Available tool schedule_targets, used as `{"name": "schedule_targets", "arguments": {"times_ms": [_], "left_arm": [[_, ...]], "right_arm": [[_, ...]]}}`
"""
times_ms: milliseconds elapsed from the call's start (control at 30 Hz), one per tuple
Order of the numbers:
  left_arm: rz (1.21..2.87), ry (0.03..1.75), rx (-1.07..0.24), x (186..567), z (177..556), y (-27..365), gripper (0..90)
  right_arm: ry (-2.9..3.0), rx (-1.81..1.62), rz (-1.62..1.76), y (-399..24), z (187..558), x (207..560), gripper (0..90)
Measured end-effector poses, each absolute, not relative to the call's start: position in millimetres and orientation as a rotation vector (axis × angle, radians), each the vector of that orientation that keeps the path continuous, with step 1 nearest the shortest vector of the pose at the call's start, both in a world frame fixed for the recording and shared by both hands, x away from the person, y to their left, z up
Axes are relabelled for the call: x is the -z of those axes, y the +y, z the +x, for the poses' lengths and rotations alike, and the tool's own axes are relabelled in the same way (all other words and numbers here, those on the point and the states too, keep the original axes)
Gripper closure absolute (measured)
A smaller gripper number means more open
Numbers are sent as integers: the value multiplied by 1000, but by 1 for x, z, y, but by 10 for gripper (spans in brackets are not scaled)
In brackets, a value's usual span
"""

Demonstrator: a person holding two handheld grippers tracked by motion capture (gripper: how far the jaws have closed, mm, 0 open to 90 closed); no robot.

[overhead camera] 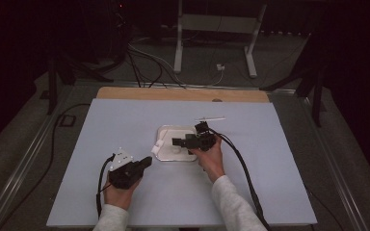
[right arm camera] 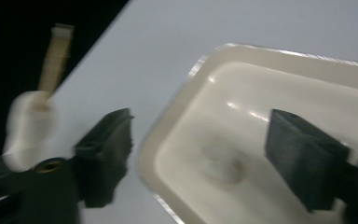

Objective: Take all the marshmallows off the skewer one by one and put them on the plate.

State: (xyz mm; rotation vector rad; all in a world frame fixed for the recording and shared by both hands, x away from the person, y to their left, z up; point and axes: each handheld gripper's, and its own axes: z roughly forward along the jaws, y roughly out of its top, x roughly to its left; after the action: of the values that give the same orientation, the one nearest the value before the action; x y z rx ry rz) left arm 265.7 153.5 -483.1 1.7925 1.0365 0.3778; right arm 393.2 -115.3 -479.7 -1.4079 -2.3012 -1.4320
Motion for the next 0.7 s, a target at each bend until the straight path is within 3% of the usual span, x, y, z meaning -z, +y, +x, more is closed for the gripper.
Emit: {"name": "schedule_targets", "arguments": {"times_ms": [300,567,700], "left_arm": [[1794,1036,-378,484,266,151,900],[1787,1024,-370,483,266,148,900],[1789,1014,-367,482,265,145,900]], "right_arm": [[-2215,1557,-1297,-117,381,460,29],[-2148,1570,-1235,-111,375,457,24],[-2109,1563,-1215,-106,372,459,65]]}}
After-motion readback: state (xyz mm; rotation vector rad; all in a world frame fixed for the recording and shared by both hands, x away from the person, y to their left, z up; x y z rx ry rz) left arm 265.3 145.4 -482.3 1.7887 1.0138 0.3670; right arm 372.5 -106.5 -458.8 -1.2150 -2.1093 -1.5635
